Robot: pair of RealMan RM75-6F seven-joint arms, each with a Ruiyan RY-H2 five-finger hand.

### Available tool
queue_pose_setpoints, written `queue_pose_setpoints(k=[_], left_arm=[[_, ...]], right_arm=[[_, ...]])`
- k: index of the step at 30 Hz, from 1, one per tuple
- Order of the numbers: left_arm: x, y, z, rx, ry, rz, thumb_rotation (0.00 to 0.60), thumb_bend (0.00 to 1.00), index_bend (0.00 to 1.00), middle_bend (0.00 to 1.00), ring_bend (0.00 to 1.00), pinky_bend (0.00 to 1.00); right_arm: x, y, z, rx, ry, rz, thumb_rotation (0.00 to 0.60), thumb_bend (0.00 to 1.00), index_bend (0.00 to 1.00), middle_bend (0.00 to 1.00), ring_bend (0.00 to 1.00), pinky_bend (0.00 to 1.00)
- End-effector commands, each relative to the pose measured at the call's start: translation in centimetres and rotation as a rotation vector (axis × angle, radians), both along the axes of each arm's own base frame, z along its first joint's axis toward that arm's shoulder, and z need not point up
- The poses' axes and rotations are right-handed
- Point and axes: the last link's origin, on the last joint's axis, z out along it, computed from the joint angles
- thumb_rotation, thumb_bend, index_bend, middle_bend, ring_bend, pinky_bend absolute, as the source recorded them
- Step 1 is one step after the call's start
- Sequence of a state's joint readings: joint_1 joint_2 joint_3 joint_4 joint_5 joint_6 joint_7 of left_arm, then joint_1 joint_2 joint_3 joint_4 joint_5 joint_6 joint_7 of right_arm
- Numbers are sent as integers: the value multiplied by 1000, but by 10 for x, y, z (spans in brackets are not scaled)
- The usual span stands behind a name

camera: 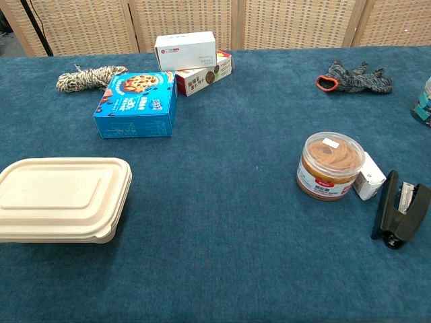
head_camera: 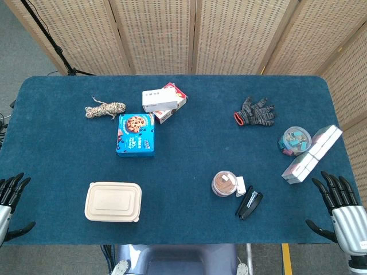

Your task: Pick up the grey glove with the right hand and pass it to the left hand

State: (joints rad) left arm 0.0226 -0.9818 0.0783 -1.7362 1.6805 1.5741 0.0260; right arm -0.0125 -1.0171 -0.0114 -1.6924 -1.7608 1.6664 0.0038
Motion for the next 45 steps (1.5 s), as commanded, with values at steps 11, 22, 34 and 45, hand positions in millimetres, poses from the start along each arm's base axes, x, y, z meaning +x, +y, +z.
queue_pose_setpoints(k=[11,22,34,45], left_arm=[[2,3,-8,12,18,-3,600,13,0,0,0,0],[3,6,-11,15,29,11,600,14,0,0,0,0],[-1,20,-12,20,40,64,600,14,0,0,0,0],[-4,26,-14,25,41,102,600,15,0,0,0,0]], right_arm=[[-5,-15,-8,43,29,-18,600,0,89,0,0,0],[39,-117,-24,157,67,39,600,0,89,0,0,0],[76,-239,-79,237,175,-1,600,592,102,0,0,0],[79,-307,-117,308,131,-164,600,614,85,0,0,0]])
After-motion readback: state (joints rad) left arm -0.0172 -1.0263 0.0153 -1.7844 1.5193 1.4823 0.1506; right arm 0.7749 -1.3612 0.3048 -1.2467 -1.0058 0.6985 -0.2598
